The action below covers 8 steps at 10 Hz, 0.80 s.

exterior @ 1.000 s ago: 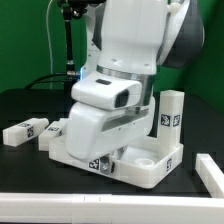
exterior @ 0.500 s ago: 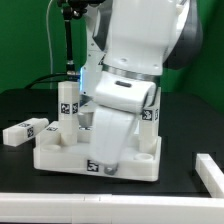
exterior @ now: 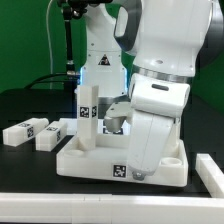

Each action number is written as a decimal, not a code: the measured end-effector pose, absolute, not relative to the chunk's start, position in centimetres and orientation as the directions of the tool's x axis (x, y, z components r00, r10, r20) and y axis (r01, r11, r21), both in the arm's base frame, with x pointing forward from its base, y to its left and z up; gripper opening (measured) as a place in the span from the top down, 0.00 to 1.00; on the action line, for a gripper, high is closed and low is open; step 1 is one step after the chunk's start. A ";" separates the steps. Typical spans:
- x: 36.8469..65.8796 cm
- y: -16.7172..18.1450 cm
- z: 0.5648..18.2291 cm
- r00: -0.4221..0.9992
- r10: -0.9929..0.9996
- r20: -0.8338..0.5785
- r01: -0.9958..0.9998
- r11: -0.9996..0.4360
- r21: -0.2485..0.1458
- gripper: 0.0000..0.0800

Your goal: Assemble desk

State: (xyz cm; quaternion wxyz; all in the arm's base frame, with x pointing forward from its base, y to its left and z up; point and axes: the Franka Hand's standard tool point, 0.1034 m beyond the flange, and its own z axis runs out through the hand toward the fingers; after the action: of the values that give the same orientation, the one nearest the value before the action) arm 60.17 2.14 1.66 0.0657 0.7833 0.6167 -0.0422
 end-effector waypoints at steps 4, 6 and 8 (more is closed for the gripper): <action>60.6 2.3 1.8 0.045 0.982 -0.185 0.999 -0.042 0.022 0.92; 62.1 3.0 1.9 0.024 0.981 -0.193 1.000 -0.021 0.016 0.92; 63.2 3.4 2.1 0.034 0.980 -0.194 0.999 -0.030 0.024 0.92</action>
Offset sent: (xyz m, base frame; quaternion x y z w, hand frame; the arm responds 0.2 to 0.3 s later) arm 0.0228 0.0219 0.0042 0.0072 -0.0023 -0.1686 0.9857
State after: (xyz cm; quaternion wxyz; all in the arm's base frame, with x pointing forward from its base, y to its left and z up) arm 63.21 3.43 2.06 0.0766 0.7150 0.6922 -0.0618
